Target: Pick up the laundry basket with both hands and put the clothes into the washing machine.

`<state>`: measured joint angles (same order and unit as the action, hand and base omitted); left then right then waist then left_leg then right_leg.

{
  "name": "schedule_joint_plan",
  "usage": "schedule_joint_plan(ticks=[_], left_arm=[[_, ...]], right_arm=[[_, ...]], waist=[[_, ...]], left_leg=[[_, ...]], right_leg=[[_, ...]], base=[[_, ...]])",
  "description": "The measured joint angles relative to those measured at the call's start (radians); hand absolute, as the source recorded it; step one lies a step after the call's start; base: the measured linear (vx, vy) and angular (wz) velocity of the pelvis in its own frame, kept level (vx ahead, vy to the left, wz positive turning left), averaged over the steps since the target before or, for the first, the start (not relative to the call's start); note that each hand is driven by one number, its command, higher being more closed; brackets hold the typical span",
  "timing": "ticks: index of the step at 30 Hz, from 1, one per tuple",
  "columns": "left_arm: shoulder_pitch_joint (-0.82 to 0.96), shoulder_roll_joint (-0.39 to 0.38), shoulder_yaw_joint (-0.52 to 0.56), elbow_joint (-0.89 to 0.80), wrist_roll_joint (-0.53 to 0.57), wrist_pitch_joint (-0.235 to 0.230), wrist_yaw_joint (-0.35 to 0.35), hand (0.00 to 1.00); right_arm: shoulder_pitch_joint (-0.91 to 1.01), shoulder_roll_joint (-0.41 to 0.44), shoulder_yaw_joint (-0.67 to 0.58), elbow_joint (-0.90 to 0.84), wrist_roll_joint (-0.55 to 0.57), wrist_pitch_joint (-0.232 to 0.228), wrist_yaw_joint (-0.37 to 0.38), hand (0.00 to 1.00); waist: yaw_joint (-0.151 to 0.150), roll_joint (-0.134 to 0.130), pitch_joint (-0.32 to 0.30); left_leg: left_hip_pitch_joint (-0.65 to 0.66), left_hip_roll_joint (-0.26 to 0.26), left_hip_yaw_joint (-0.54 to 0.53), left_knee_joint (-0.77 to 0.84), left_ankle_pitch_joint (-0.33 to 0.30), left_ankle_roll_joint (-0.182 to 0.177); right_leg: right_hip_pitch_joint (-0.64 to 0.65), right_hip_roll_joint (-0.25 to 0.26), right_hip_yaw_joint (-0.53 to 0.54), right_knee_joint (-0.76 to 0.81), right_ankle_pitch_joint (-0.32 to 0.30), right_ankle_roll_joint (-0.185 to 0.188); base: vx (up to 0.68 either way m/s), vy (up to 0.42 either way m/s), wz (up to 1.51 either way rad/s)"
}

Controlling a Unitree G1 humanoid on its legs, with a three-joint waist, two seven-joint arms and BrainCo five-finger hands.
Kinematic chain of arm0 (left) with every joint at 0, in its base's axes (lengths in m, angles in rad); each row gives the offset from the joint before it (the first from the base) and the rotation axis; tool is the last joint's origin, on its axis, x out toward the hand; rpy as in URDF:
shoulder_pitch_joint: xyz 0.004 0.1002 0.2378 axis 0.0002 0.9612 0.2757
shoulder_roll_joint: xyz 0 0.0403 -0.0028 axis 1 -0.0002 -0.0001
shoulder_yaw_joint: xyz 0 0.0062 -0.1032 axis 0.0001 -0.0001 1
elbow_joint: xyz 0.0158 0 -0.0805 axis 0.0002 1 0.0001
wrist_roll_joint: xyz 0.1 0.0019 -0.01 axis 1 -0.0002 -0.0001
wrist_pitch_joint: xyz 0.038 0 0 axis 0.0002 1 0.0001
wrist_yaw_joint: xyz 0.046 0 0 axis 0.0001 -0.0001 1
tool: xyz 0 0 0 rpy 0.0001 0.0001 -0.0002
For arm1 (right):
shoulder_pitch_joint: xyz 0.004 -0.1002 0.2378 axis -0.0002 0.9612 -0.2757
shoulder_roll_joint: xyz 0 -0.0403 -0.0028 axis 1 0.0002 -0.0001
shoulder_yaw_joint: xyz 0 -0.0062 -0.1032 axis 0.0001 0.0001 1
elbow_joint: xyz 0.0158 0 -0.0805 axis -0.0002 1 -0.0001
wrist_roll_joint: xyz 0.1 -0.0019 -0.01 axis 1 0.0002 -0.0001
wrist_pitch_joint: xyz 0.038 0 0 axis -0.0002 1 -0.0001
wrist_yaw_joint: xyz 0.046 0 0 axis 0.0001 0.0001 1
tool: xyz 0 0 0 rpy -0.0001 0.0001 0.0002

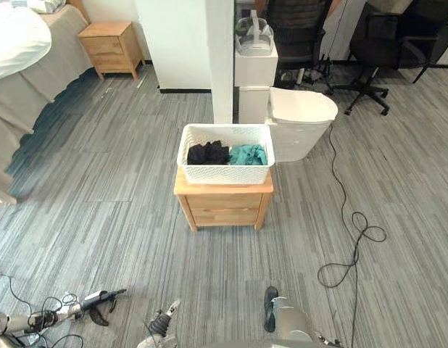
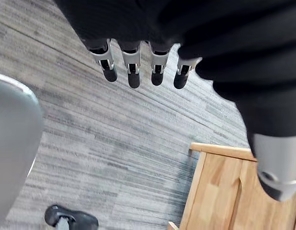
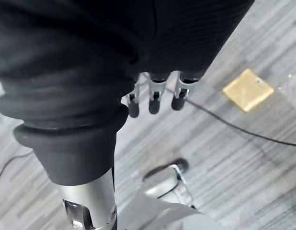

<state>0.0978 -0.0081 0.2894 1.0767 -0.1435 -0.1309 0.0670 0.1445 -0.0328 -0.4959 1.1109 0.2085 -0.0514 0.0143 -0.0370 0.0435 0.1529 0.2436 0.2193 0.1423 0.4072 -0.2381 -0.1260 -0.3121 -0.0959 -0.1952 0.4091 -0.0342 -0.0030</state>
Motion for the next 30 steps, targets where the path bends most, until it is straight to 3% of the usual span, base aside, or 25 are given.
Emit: schedule_joint_plan(ticks=[1,2,3,4,5,6,7,9,12,13,14,15,16,17,19,20,23,27,28,29,30], left_arm=[[0.000,-0.027,0.052,-0.014,-0.001,-0.001,-0.001,0.00],[0.001,-0.032,0.078,-0.022,-0.003,-0.002,0.000,0.00],[0.004,-0.029,0.102,-0.027,-0.007,-0.004,0.000,0.00],[0.001,-0.015,0.103,-0.037,-0.024,-0.006,0.001,0.00],[0.001,-0.004,0.091,-0.050,-0.034,-0.008,0.000,0.00],[0.001,0.001,0.081,-0.057,-0.042,-0.010,0.000,0.00],[0.001,0.012,0.053,-0.070,-0.045,-0.013,0.001,0.00],[0.002,0.011,0.023,-0.090,-0.047,-0.013,0.002,0.00],[0.009,0.007,-0.036,-0.142,-0.080,-0.012,0.006,0.00],[0.012,0.005,-0.049,-0.164,-0.092,-0.012,0.008,0.00],[0.011,0.003,-0.056,-0.169,-0.106,-0.015,0.014,0.00],[0.012,0.002,-0.059,-0.169,-0.119,-0.016,0.020,0.00],[0.013,0.001,-0.060,-0.169,-0.132,-0.017,0.028,0.00],[0.015,0.006,-0.058,-0.169,-0.150,-0.020,0.033,0.00],[0.034,0.013,-0.055,-0.182,-0.167,-0.025,0.045,0.00],[0.037,0.019,-0.053,-0.183,-0.178,-0.026,0.047,0.00],[0.059,0.030,-0.022,-0.197,-0.190,-0.026,0.049,0.00],[0.053,0.069,0.043,-0.248,-0.200,-0.026,0.063,0.00],[0.053,0.070,0.059,-0.270,-0.201,-0.026,0.068,0.00],[0.057,0.072,0.098,-0.345,-0.217,-0.024,0.074,0.00],[0.061,0.072,0.121,-0.390,-0.224,-0.025,0.079,0.00]], right_arm=[[0.001,-0.008,0.000,-0.004,0.002,0.001,0.010,0.00],[0.002,-0.010,0.002,-0.007,0.007,0.001,0.009,0.00],[0.002,-0.011,0.008,-0.008,0.017,0.001,0.009,0.00],[-0.001,-0.014,0.031,-0.006,0.027,-0.002,0.006,0.00],[-0.008,-0.017,0.057,-0.007,0.031,-0.004,0.006,0.00],[-0.015,-0.019,0.077,-0.008,0.038,-0.006,0.005,0.00],[-0.034,-0.026,0.117,-0.018,0.052,-0.010,0.004,0.00],[-0.048,-0.037,0.143,-0.100,0.077,-0.012,0.001,0.00],[-0.050,-0.033,0.160,-0.330,0.113,-0.019,-0.017,0.00],[-0.051,-0.038,0.150,-0.412,0.127,-0.037,-0.033,0.00],[-0.065,-0.040,0.136,-0.460,0.141,-0.059,-0.047,0.00],[-0.071,-0.043,0.129,-0.483,0.144,-0.063,-0.060,0.00],[-0.073,-0.054,0.111,-0.520,0.144,-0.073,-0.077,0.00],[-0.074,-0.043,0.096,-0.541,0.144,-0.077,-0.092,0.00],[-0.068,-0.017,0.070,-0.585,0.149,-0.079,-0.117,0.00],[-0.058,-0.004,0.051,-0.617,0.169,-0.079,-0.129,0.00],[-0.020,0.030,0.012,-0.733,0.228,-0.080,-0.147,0.00],[-0.002,0.027,0.005,-0.774,0.274,-0.089,-0.147,0.00],[0.003,0.027,0.010,-0.793,0.282,-0.092,-0.146,0.00],[0.015,0.028,0.029,-0.843,0.305,-0.095,-0.144,0.00],[0.019,0.026,0.039,-0.860,0.312,-0.096,-0.143,0.00]], waist=[[0.000,0.016,0.001],[0.000,0.020,0.004],[0.008,0.012,0.014],[0.026,0.015,0.021],[0.028,-0.011,0.032],[0.030,-0.021,0.033],[0.033,-0.032,0.032],[0.033,-0.025,0.035],[0.049,-0.025,0.037],[0.050,-0.025,0.037],[0.052,-0.022,0.035],[0.052,-0.018,0.033],[0.053,-0.004,0.025],[0.055,-0.021,0.019],[0.055,-0.059,-0.004],[0.055,-0.066,-0.008],[0.050,-0.042,-0.011],[0.049,-0.031,-0.016],[0.049,-0.034,-0.016],[0.051,-0.055,-0.017],[0.050,-0.070,-0.014]], left_leg=[[-0.101,0.042,-0.034,0.202,0.077,0.068],[-0.151,0.067,-0.051,0.304,0.148,0.105],[-0.241,0.130,-0.064,0.511,0.208,0.127],[-0.298,0.176,-0.038,0.660,0.192,0.129],[-0.338,0.188,-0.014,0.716,0.176,0.134],[-0.360,0.183,0.006,0.723,0.162,0.130],[-0.401,0.173,0.054,0.692,0.143,0.115],[-0.437,0.154,0.114,0.559,0.122,0.087],[-0.465,0.059,0.138,0.192,0.111,0.060],[-0.456,0.005,0.111,0.024,0.119,0.051],[-0.445,-0.034,0.082,-0.101,0.147,0.019],[-0.439,-0.045,0.075,-0.148,0.162,0.019],[-0.421,-0.053,0.073,-0.201,0.235,0.052],[-0.399,-0.085,0.081,-0.214,0.271,0.083],[-0.369,-0.142,0.121,-0.261,0.254,0.106],[-0.348,-0.173,0.137,-0.280,0.236,0.118],[-0.253,-0.208,0.154,-0.341,0.224,0.152],[-0.210,-0.181,0.128,-0.367,0.217,0.156],[-0.210,-0.180,0.126,-0.364,0.213,0.148],[-0.210,-0.191,0.117,-0.347,0.197,0.126],[-0.210,-0.200,0.106,-0.332,0.189,0.120]], right_leg=[[0.025,0.034,-0.021,-0.001,-0.038,-0.024],[0.048,0.053,-0.029,-0.006,-0.054,-0.037],[0.105,0.092,-0.037,-0.029,-0.078,-0.060],[0.185,0.122,-0.036,-0.069,-0.089,-0.079],[0.243,0.131,-0.034,-0.110,-0.092,-0.083],[0.272,0.131,-0.029,-0.139,-0.092,-0.084],[0.322,0.129,-0.020,-0.185,-0.092,-0.084],[0.383,0.130,-0.017,-0.240,-0.092,-0.082],[0.425,0.114,-0.014,-0.280,-0.103,-0.064],[0.428,0.103,-0.017,-0.281,-0.114,-0.045],[0.433,0.093,-0.018,-0.279,-0.128,-0.022],[0.436,0.090,-0.016,-0.276,-0.137,-0.009],[0.445,0.089,-0.011,-0.268,-0.157,0.015],[0.450,0.057,-0.001,-0.253,-0.182,0.049],[0.442,-0.006,0.013,-0.221,-0.214,0.080],[0.427,-0.040,0.032,-0.181,-0.224,0.090],[0.354,-0.086,0.069,0.040,-0.235,0.099],[0.269,-0.073,0.052,0.023,-0.270,0.094],[0.264,-0.074,0.057,-0.007,-0.261,0.093],[0.251,-0.087,0.061,-0.082,-0.172,0.078],[0.250,-0.099,0.061,-0.094,-0.150,0.104]], base=[[0.39,-0.325,0.03],[0.50,-0.369,-0.01],[0.51,-0.343,-0.19],[0.57,-0.386,-0.21],[0.37,-0.252,-0.17],[0.36,-0.268,-0.09],[0.31,-0.216,-0.09],[0.34,-0.184,-0.02],[0.29,-0.024,0.02],[0.25,0.082,0.08],[0.23,0.106,0.09],[0.24,0.160,0.00],[0.31,0.253,-0.07],[0.31,0.261,-0.08],[0.33,0.223,-0.13],[0.32,0.197,-0.24],[0.25,0.192,-0.17],[0.22,0.050,0.14],[0.18,-0.074,0.34],[0.11,-0.078,0.27],[0.14,-0.136,0.43]])
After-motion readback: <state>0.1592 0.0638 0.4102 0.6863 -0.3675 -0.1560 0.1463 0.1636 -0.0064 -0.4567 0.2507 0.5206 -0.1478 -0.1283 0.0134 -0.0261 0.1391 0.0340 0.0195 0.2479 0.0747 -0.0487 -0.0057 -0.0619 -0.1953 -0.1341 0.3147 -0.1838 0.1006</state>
